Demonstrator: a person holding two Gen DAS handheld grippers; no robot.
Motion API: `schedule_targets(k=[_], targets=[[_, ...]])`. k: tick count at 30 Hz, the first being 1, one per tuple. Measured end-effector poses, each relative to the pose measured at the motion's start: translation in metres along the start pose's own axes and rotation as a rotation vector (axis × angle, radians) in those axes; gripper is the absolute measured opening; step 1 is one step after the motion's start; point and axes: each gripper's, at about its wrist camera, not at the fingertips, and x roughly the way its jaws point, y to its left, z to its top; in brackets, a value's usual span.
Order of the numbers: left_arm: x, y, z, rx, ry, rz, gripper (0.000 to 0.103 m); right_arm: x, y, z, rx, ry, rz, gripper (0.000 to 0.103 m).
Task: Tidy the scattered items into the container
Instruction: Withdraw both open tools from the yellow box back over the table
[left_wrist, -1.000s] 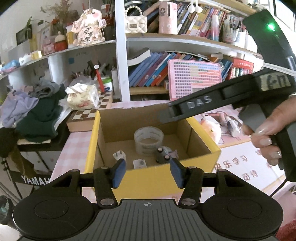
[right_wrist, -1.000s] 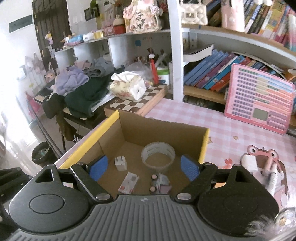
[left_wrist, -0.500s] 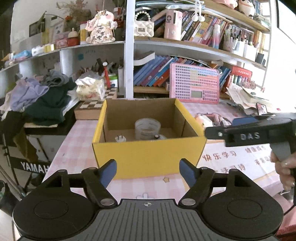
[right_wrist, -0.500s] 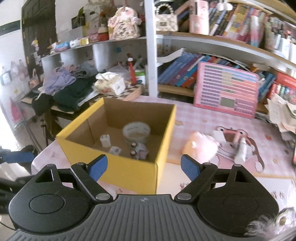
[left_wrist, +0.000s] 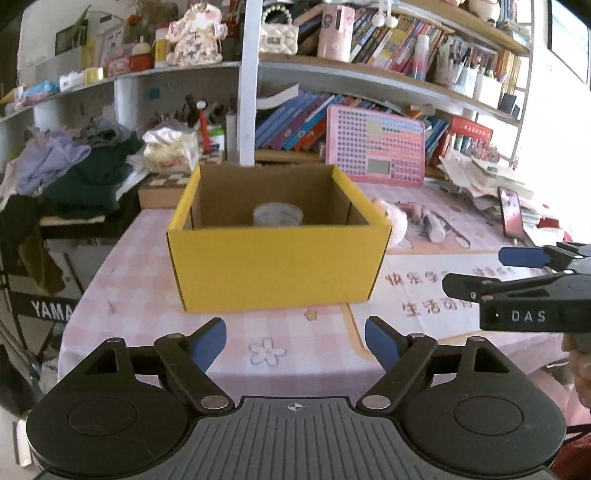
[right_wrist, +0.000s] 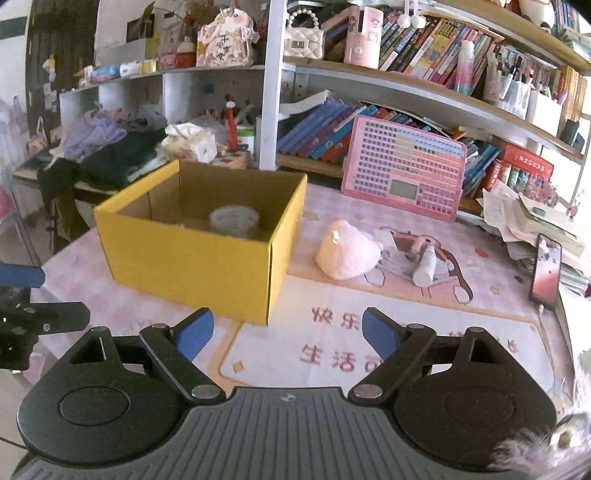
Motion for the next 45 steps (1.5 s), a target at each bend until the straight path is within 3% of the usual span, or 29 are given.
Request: schedule_targets(k=[9,19,45], targets=[[0.014,-0.005,-0.016,0.016,0.091,-0.004,0.088,0.002,0.012,-0.024,0.022,0.099,0.013,0.094],[0.031,-0.027,-0.023,0.086,0.167,-0.091,0.088,0.004,0.005,-0.039,0.045,0.178,-0.027,0.095],[0.087,-0.103,-0.003,0.214,0.239,-0.234,0.088,0.013,-0.073,-0.056,0.145,0.268,-0.195,0.1]])
